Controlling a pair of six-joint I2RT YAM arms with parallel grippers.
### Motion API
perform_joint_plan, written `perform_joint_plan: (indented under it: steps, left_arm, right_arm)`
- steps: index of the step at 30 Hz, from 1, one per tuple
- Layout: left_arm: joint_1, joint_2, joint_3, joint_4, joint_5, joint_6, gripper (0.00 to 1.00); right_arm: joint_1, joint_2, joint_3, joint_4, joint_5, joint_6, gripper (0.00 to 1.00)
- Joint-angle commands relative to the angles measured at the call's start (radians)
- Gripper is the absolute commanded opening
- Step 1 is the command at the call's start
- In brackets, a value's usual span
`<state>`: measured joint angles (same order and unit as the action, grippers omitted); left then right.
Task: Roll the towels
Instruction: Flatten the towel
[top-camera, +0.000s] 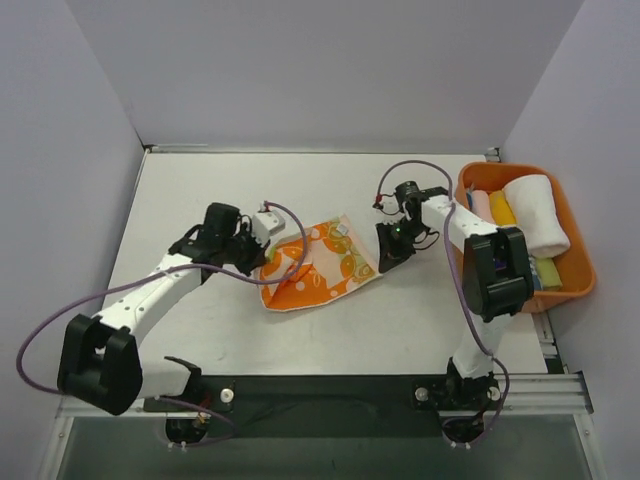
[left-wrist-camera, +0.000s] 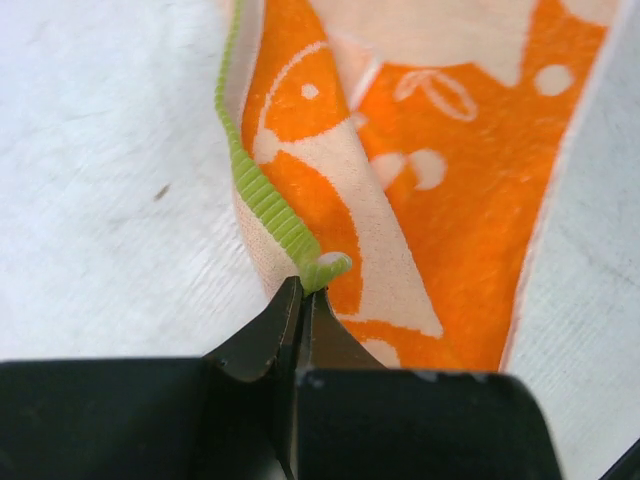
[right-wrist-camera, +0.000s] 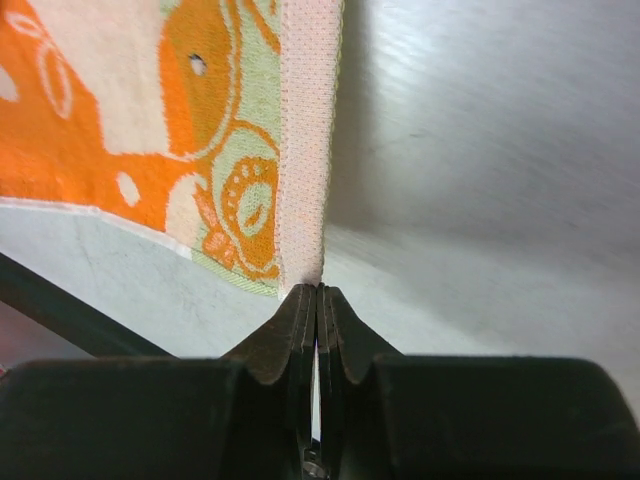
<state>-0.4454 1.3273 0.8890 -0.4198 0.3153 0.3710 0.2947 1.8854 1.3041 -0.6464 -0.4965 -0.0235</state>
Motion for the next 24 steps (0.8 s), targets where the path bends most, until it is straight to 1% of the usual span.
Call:
perform_joint_plan:
  steps: [1,4,5,9,11,12,13,15,17,18,19,21,24]
  left_arm:
    - [0.149,-0.069,-0.027,-0.002,0.082,-0.079,0.0]
    - [0.264,-0.109,-0.054,0.03,0.094,-0.145,0.0]
    - [0.334,-0.115,-0.059,0.03,0.097,-0.156,0.0]
    - [0.431,-0.112,-0.111,0.013,0.058,-0.176,0.0]
    - [0.441,-0.108,-0.122,-0.011,0.048,-0.153,0.0]
    - [0.441,-0.109,-0.119,-0.011,0.001,-0.153,0.0]
    - [0.47,-0.108,-0.108,-0.031,-0.005,-0.146,0.0]
    - [0.47,-0.099,-0.087,-0.068,0.01,-0.097,0.0]
    - [0.462,-0.059,-0.032,-0.176,0.044,0.0,0.0]
    - [0.473,-0.045,-0.01,-0.257,0.05,0.025,0.0]
    - [0.482,-0.03,0.008,-0.29,0.059,0.051,0.0]
    - [0.499,-0.024,0.008,-0.339,0.042,0.109,0.0]
    - [0.502,-0.017,0.004,-0.477,0.024,0.221,0.0]
  right_arm:
    - [-0.061,-0.11,-0.022,-0.01,-0.023,0.023,0.0]
    - [-0.11,-0.175,-0.049,0.024,-0.034,0.056,0.0]
    - [-0.118,-0.184,-0.054,0.03,-0.034,0.059,0.0]
    - [-0.128,-0.206,-0.104,0.027,-0.024,0.056,0.0]
    - [-0.127,-0.204,-0.127,0.021,-0.025,0.053,0.0]
    - [-0.127,-0.209,-0.152,0.016,-0.028,0.043,0.0]
    - [-0.126,-0.212,-0.166,0.008,-0.033,0.034,0.0]
    - [-0.121,-0.213,-0.18,-0.007,-0.039,0.007,0.0]
    - [-0.112,-0.213,-0.171,-0.022,-0.039,-0.029,0.0]
    - [-0.111,-0.21,-0.158,-0.027,-0.045,-0.033,0.0]
    - [-0.108,-0.209,-0.132,-0.029,-0.051,-0.033,0.0]
    - [-0.082,-0.194,-0.099,-0.032,-0.056,-0.03,0.0]
    - [-0.014,-0.146,-0.031,-0.042,-0.051,-0.039,0.0]
